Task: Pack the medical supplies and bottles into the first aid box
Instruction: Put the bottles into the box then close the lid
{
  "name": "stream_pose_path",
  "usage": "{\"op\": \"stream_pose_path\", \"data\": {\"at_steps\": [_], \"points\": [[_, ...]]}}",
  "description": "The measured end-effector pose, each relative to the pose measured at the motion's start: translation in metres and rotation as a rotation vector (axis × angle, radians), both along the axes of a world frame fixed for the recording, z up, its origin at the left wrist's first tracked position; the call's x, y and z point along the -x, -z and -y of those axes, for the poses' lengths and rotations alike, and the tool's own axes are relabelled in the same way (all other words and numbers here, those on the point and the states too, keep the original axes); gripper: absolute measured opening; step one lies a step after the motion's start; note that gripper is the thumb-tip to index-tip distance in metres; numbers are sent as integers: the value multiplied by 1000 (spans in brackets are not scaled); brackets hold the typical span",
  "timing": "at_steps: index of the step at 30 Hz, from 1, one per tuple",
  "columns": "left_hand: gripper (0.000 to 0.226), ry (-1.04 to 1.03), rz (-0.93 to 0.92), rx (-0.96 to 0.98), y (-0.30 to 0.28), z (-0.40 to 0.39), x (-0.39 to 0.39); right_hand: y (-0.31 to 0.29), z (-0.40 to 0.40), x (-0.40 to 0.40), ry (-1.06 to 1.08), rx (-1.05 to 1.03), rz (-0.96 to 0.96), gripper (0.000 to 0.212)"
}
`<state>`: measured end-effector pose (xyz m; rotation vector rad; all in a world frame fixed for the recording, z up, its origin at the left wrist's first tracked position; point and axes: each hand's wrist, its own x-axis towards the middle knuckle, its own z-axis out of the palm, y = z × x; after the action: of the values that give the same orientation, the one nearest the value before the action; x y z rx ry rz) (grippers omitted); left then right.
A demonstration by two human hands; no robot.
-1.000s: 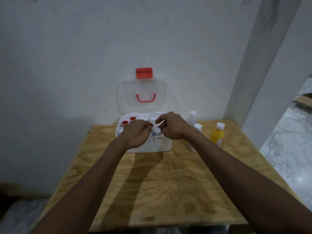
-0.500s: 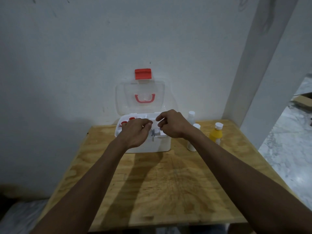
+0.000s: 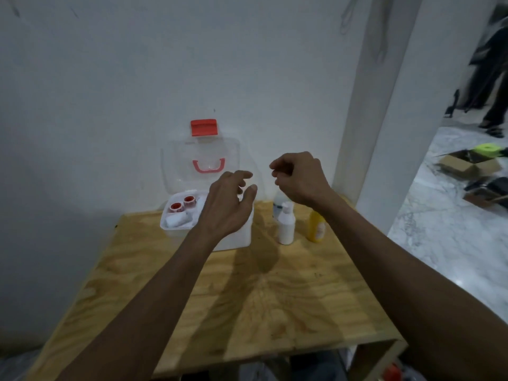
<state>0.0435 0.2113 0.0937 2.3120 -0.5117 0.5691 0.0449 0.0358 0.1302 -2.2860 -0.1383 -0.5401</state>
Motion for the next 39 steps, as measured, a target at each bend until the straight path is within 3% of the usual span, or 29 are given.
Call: {"op": "stream_pose_path", "data": {"at_steps": [7,11,15,26,39], "points": [[46,66,-105,1,23,57,6,17,53,12,244,10,20,31],[50,60,-207,26,41,80,5,48,70,19,245,-14,-140,47],[49,35,-279,22,50,93,3,72,72,21,219,-30,-172,49],[24,7,-176,121,62,95,3,88,79,25,231,-92,-68,30],[25,20,-95,216,7,54,36,38,52,41,188,-26,39,33]]}}
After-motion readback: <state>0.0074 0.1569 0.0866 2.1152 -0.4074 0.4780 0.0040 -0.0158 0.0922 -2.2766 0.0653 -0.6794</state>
